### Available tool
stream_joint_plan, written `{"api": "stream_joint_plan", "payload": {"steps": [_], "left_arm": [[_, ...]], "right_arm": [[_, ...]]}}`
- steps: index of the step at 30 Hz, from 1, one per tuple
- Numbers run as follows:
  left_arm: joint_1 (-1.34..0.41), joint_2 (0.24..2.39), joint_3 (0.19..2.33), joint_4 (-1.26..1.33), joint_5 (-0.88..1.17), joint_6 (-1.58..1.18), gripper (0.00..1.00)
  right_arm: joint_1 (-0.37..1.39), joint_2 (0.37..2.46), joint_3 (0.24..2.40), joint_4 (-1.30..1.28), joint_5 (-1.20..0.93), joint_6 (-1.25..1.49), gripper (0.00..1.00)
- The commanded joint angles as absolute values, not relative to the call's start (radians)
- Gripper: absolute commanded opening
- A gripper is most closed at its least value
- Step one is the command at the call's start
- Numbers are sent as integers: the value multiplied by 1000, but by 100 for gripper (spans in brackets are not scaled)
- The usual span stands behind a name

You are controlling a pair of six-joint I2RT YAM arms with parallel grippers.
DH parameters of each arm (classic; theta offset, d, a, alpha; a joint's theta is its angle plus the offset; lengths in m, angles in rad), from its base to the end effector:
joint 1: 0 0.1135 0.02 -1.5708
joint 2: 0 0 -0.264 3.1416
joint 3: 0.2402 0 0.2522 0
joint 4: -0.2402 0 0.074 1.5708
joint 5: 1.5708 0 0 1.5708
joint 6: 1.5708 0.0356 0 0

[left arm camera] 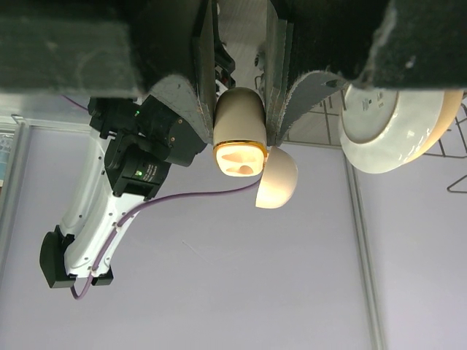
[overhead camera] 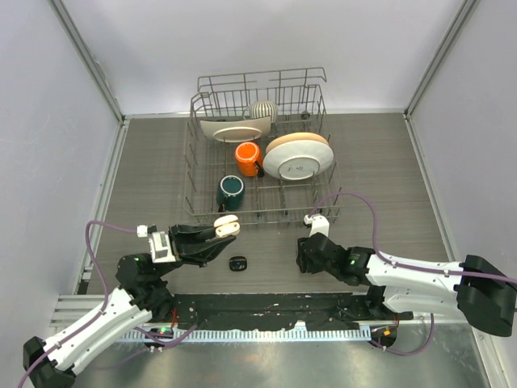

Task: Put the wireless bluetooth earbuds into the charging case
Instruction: Pick up the earbud from the center of the board.

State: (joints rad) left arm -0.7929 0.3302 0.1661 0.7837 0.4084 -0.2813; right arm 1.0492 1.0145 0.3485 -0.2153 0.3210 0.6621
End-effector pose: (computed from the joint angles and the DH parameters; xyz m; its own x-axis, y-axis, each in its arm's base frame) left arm 0.0661 -0.0873 0.2802 0.1470 -0.5123 -0.8461 0.9592 0.2826 -0.0044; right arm 0.0989 0.1495 0.1504 -0.7475 -0.1299 -0.6514 -0.3337 0.9214 0.1991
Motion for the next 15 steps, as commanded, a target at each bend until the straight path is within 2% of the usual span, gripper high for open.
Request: {"api": "stream_joint_plan", "payload": {"steps": [1,15], "left_arm": [[-796,316,170,788,387,-276,0],[-798,322,173,788,383,-278,0]], "right_arm": [[1078,1009,383,-282,362,732,47],[1092,1100,448,-322,494,738,48]]}}
